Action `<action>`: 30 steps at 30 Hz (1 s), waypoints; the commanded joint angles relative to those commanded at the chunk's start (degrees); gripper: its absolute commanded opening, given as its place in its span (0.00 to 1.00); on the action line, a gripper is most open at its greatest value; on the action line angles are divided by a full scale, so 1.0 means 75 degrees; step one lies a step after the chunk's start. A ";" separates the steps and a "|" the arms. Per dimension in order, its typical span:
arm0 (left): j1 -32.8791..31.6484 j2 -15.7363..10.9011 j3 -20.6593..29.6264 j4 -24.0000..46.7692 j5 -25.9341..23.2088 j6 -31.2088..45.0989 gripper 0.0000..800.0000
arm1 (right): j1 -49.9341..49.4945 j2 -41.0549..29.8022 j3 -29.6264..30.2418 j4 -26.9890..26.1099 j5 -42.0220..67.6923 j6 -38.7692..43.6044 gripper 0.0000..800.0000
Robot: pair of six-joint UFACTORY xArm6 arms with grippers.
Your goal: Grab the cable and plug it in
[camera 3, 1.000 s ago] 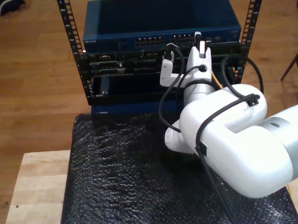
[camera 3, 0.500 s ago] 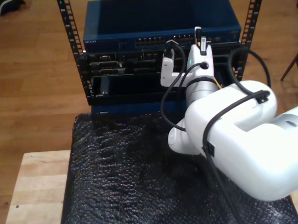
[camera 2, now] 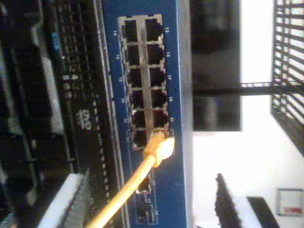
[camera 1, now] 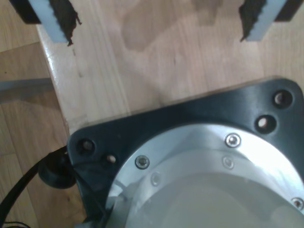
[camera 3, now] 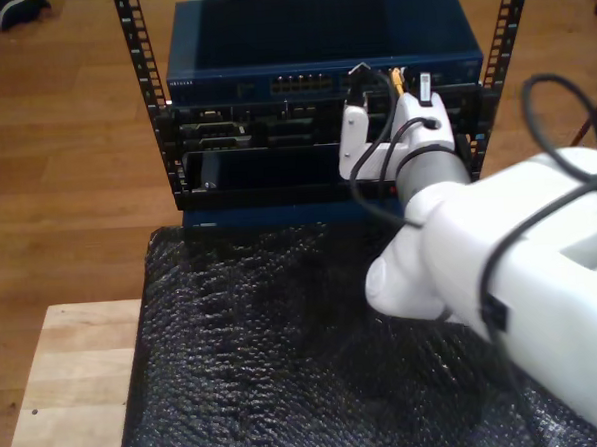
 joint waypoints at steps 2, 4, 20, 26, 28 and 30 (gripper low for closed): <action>0.0000 0.0000 0.0000 0.0000 0.0000 0.0000 1.00 | -0.0023 -0.0340 0.0258 -0.0023 0.0399 -0.0012 0.79; 0.0000 0.0000 0.0000 0.0000 0.0000 0.0000 1.00 | -0.0047 -0.0633 0.0469 -0.0094 0.0821 -0.0012 0.79; 0.0000 0.0000 0.0000 0.0000 0.0000 0.0000 1.00 | -0.2755 -0.2989 0.0832 -0.2602 0.6974 -0.0047 0.97; 0.0000 0.0000 0.0000 0.0000 0.0000 0.0000 1.00 | -0.3692 -0.3493 0.0750 -0.2942 0.8287 -0.0539 0.99; 0.0000 0.0000 0.0000 0.0000 0.0000 0.0000 1.00 | -0.4009 -0.3751 0.0774 -0.2942 0.8592 -0.0938 0.99; 0.0000 0.0000 0.0000 0.0000 0.0000 0.0000 1.00 | -0.4478 -0.4032 0.0821 -0.2942 0.9061 -0.1407 0.99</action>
